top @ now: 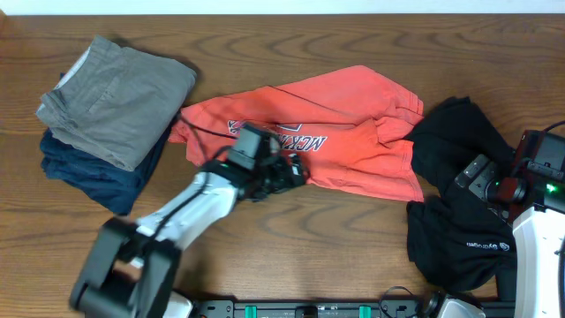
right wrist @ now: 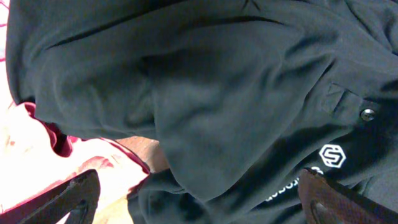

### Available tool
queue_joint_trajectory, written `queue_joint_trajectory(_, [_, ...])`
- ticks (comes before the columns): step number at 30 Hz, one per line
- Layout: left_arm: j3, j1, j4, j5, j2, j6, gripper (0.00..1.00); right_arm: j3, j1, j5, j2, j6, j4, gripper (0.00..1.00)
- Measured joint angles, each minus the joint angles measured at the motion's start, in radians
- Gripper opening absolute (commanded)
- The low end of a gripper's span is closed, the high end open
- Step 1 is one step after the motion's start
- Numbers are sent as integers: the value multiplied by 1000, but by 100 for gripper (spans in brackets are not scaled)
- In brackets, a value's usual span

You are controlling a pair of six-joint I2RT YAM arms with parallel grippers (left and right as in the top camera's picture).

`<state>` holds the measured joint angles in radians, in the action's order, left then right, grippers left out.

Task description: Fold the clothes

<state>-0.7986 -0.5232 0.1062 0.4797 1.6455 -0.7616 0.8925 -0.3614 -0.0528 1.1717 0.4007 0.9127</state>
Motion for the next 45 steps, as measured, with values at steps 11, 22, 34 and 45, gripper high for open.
queue_joint_trajectory(11, [-10, -209, -364, -46, 177, -179, 39, -2, 0, 4, 0, 0, -2, 99])
queue_joint_trajectory(22, [-8, -208, -322, -97, 204, -199, 11, -2, 0, 8, 0, -3, -4, 99])
queue_joint_trajectory(34, [-14, -179, -381, -60, 192, -197, 56, -2, 0, 8, 0, -3, -5, 99])
queue_joint_trajectory(45, [-5, -214, -346, -132, 204, -204, 6, -3, 0, 8, 0, -3, -4, 99])
